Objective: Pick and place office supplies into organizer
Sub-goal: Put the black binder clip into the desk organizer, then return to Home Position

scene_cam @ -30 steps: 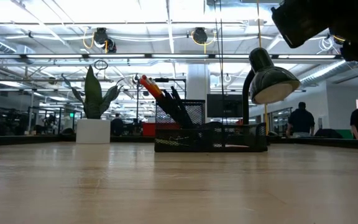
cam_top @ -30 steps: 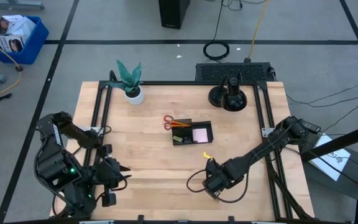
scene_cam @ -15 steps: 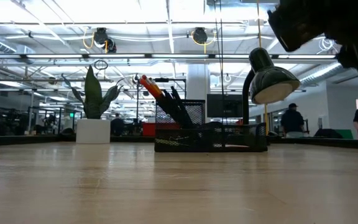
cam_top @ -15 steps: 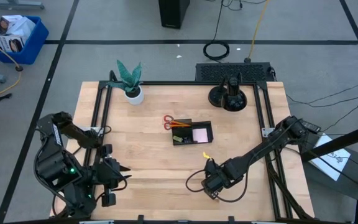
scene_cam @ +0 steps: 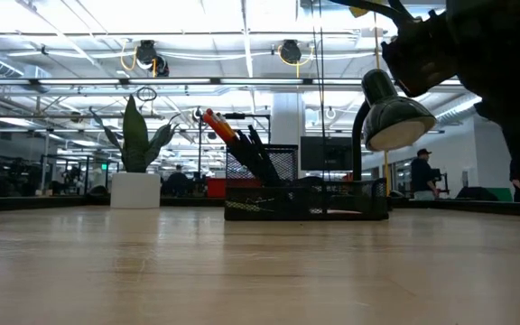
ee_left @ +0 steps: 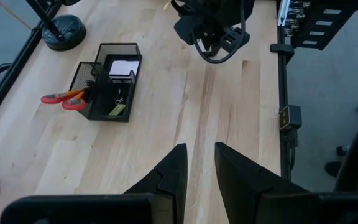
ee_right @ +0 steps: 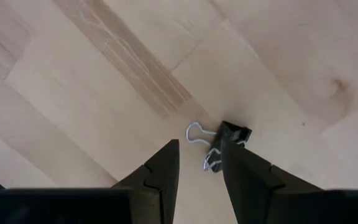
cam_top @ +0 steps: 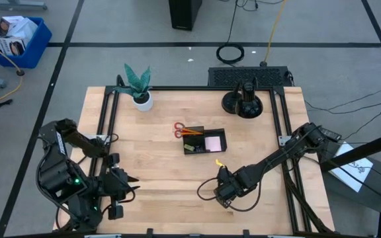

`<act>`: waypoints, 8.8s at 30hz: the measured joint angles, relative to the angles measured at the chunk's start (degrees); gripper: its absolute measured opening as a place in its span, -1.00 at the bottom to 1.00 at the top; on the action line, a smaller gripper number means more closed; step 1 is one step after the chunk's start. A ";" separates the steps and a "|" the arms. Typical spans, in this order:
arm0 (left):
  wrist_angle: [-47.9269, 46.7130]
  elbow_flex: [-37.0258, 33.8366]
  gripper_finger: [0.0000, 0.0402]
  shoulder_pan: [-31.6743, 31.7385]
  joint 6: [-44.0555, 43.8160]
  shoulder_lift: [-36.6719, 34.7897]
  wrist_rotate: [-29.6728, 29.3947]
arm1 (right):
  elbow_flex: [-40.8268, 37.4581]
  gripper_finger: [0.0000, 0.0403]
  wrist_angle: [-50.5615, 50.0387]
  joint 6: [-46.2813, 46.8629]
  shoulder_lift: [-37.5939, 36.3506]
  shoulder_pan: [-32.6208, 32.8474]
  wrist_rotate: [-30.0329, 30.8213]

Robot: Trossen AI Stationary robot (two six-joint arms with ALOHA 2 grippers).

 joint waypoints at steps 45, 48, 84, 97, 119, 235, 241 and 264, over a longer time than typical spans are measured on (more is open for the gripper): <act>-0.01 0.00 -0.57 0.00 1.53 0.00 -0.02 | -5.50 -0.46 4.07 1.35 0.00 -0.28 -4.63; -0.01 0.00 -0.57 0.20 1.55 0.01 -0.01 | -6.54 -0.46 7.57 1.37 -0.03 -0.42 -4.71; -0.01 0.02 -0.57 2.25 2.69 0.02 0.07 | -6.88 -1.00 6.44 0.91 -5.51 -1.99 -3.15; 0.02 0.02 -0.57 2.25 0.10 0.02 0.13 | -6.88 -1.00 19.30 -1.40 -16.18 -3.85 14.47; 0.01 0.02 -0.57 1.21 -1.65 0.02 0.52 | -6.82 -1.00 51.34 -39.64 -16.77 -16.51 28.14; 0.04 0.02 -0.57 1.22 -2.73 0.02 0.13 | 0.50 -0.89 32.21 -46.62 6.19 -27.36 16.02; 0.03 0.02 -0.57 1.22 -2.71 0.02 0.26 | 0.50 -0.81 32.25 -45.18 6.19 -28.01 14.63; 0.07 0.00 -0.57 1.22 -2.08 0.00 0.22 | 0.46 -0.80 34.96 -45.87 1.51 -26.10 13.66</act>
